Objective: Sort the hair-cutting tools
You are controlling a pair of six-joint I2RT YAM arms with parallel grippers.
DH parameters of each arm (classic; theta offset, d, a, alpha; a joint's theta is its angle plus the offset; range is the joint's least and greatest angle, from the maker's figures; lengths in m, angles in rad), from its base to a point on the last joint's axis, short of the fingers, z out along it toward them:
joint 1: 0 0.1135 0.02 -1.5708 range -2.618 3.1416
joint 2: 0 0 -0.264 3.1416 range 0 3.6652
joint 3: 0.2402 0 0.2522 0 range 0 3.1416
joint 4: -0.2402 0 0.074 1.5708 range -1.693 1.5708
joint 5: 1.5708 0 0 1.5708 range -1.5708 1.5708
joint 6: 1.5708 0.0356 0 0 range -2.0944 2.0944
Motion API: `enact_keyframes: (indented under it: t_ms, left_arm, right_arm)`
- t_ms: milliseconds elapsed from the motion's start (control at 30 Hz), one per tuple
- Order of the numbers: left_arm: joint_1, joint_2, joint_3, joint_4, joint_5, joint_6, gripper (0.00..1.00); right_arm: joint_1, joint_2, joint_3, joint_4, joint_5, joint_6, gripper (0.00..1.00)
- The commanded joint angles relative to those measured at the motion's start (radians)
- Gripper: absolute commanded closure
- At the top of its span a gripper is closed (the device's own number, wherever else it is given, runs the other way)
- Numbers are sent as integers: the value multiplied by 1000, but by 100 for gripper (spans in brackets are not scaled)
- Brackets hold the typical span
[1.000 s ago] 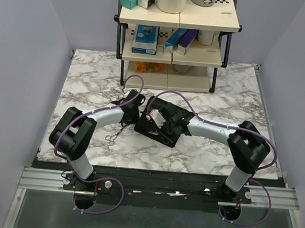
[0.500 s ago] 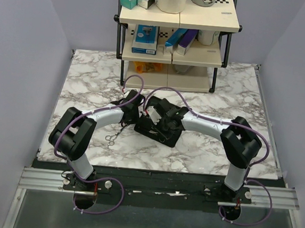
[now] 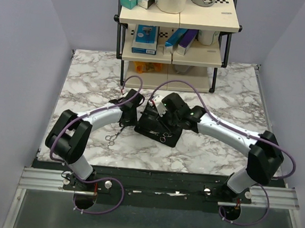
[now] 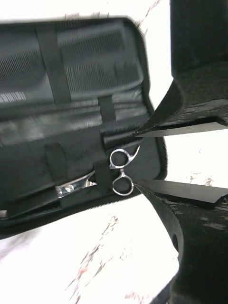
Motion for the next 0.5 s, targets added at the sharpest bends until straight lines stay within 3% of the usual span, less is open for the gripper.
enact_keyframes:
  t_ms: [0, 133, 200, 300, 467]
  left_arm:
    - [-7, -100, 116, -187, -88, 47, 65]
    - [-7, -114, 212, -204, -95, 93, 61]
    - [-7, -95, 277, -187, -59, 141, 59]
    - [-7, -40, 373, -167, 0, 187, 56]
    - [-7, 113, 556, -133, 86, 239, 53]
  right_arm:
    - [8, -66, -36, -26, 20, 70, 51]
    - [22, -113, -108, 34, -17, 154, 54]
    - [38, -126, -151, 69, -51, 200, 62]
    - [90, -146, -188, 100, -65, 251, 98]
    - [201, -150, -223, 138, -28, 326, 99]
